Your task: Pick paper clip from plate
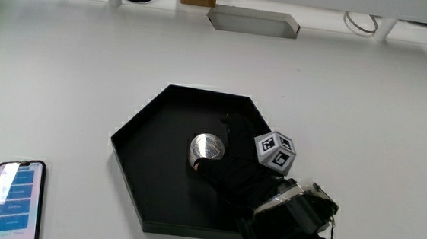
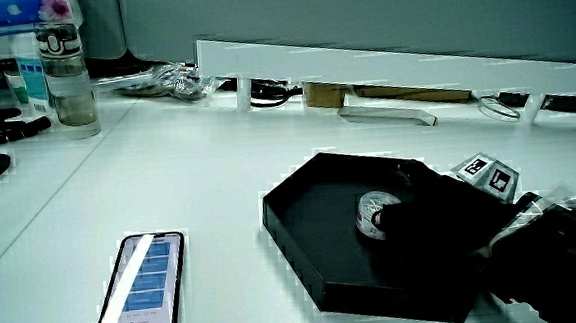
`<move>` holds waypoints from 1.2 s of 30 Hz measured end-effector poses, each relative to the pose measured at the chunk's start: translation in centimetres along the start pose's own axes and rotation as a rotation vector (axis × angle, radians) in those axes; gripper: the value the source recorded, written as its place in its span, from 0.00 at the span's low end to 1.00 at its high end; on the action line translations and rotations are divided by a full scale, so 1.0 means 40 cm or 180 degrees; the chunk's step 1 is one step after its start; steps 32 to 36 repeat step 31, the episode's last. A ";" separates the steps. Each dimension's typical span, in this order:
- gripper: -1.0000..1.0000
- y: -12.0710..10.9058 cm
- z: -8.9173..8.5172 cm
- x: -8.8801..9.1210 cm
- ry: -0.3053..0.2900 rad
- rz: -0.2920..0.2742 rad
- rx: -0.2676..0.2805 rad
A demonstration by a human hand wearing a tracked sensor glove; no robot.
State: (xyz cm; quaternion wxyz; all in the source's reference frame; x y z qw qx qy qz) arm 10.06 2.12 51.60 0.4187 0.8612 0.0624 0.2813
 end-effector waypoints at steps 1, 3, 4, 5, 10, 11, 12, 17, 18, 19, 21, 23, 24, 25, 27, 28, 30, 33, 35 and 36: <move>0.50 0.007 -0.007 -0.002 -0.0058 -0.0037 -0.0028; 0.53 0.016 -0.020 -0.003 -0.0166 -0.0124 -0.0012; 0.56 0.015 -0.022 -0.011 -0.0192 -0.0071 -0.0043; 0.59 0.015 -0.024 -0.018 -0.0309 -0.0095 0.0036; 0.75 0.014 -0.038 -0.034 -0.0454 -0.0059 0.0112; 0.78 0.012 -0.038 -0.037 -0.0478 -0.0022 0.0138; 0.81 0.009 -0.036 -0.042 -0.0498 -0.0006 0.0192; 0.97 0.011 -0.039 -0.041 -0.0483 0.0016 0.0279; 1.00 0.009 -0.038 -0.042 -0.0511 0.0020 0.0312; 1.00 0.008 -0.037 -0.044 -0.0510 0.0024 0.0346; 1.00 0.007 -0.039 -0.048 -0.0495 0.0069 0.0361; 1.00 0.006 -0.040 -0.051 -0.0508 0.0093 0.0406; 1.00 0.006 -0.039 -0.049 -0.0511 0.0080 0.0426; 1.00 0.006 -0.036 -0.045 -0.0465 0.0070 0.0431; 1.00 -0.005 -0.025 -0.047 -0.0352 0.0112 0.0443; 1.00 -0.007 -0.020 -0.047 -0.0335 0.0143 0.0477; 1.00 -0.025 0.005 -0.056 -0.0275 0.0250 0.0604; 1.00 -0.038 0.024 -0.062 -0.0292 0.0308 0.0711; 1.00 -0.038 0.024 -0.062 -0.0292 0.0308 0.0711; 1.00 -0.038 0.024 -0.062 -0.0292 0.0308 0.0711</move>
